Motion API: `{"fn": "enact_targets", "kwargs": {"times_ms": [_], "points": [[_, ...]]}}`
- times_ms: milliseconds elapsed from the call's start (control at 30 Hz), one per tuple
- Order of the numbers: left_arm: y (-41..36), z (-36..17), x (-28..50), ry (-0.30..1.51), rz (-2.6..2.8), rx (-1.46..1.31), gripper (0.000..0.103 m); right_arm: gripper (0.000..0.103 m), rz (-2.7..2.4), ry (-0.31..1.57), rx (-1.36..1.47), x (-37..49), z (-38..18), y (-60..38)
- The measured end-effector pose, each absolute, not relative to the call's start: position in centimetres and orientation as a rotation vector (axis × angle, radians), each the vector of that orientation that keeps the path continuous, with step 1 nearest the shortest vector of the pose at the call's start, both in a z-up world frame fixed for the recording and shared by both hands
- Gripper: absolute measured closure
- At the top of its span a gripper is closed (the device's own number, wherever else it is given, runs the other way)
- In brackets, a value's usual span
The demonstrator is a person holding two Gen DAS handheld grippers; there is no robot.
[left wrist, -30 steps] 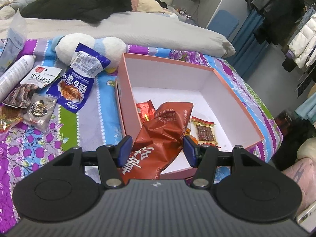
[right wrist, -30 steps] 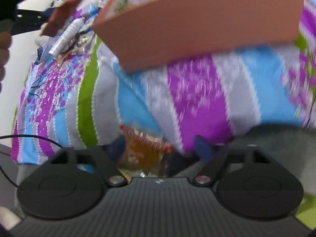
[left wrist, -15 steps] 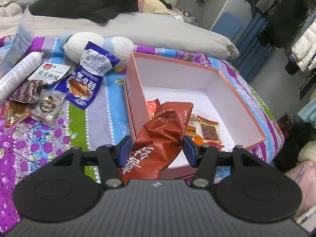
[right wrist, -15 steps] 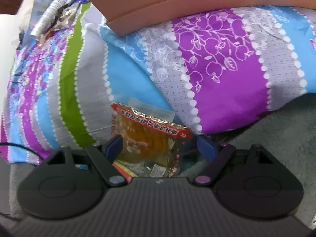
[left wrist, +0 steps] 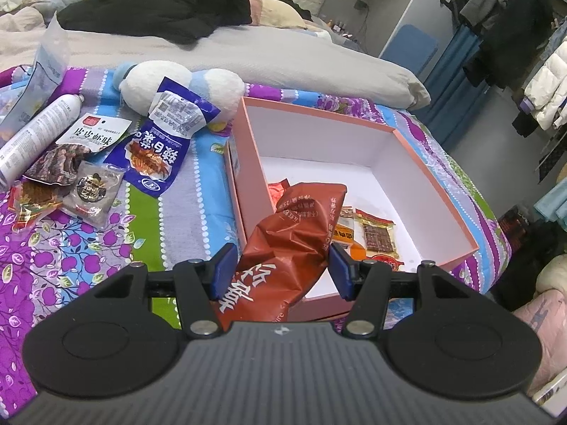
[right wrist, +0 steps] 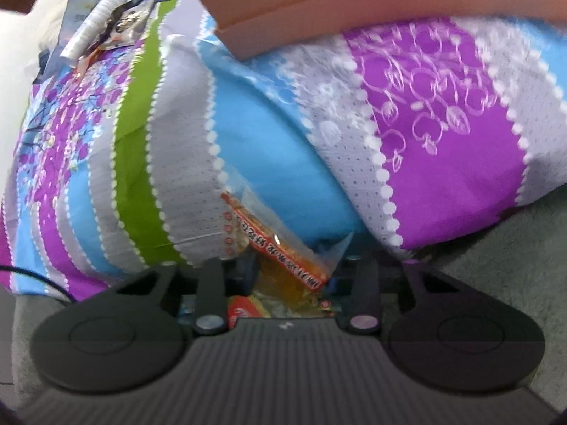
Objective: Organize snacks
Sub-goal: 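Open both grippers to drop the packets into the pink box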
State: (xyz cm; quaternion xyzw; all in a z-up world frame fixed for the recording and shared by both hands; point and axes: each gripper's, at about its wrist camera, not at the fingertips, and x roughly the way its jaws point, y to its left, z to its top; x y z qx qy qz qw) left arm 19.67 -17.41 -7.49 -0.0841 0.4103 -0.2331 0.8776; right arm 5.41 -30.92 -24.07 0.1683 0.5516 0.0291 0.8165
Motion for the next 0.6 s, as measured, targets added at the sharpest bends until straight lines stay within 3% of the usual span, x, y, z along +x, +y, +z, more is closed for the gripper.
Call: {"fn": "enact_targets", "kwargs": {"times_ms": [600], "points": [[-19.2, -3.7, 20.6, 0.779, -0.531, -0.172, 0.041, 0.073, 0.010, 0.840, 0.357, 5.7, -7.8, -36.7]]}}
